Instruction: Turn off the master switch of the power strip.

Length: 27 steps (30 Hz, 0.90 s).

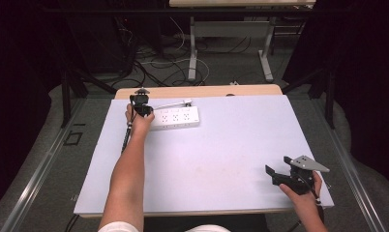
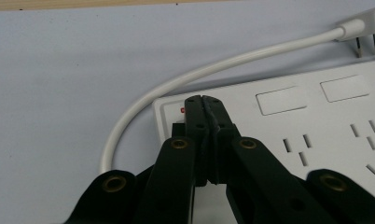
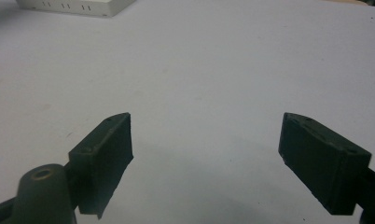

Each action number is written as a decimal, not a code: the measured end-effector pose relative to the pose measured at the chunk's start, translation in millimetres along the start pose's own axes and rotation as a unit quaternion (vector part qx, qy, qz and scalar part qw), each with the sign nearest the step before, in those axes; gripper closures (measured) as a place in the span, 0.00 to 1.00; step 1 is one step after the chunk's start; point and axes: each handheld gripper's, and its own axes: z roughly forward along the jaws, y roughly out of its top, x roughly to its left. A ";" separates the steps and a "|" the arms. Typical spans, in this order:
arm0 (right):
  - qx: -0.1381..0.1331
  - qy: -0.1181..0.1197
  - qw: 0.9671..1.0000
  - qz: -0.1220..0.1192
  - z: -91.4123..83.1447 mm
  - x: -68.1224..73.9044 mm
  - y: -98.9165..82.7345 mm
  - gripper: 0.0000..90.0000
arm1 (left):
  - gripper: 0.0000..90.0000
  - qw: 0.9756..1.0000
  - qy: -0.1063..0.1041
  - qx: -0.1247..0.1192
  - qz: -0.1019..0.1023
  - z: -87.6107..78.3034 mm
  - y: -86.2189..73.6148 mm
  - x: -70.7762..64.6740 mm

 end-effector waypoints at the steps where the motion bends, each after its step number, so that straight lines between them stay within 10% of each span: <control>1: -0.001 -0.001 1.000 0.000 -0.1 0.2 0.0 0.19 | 1.00 1.000 -0.002 -0.001 -0.001 0.3 -0.2 0.6; 27: 0.002 -0.001 1.000 -0.007 0.9 -0.6 0.0 0.19 | 1.00 1.000 -0.008 -0.007 -0.001 0.4 -1.5 0.1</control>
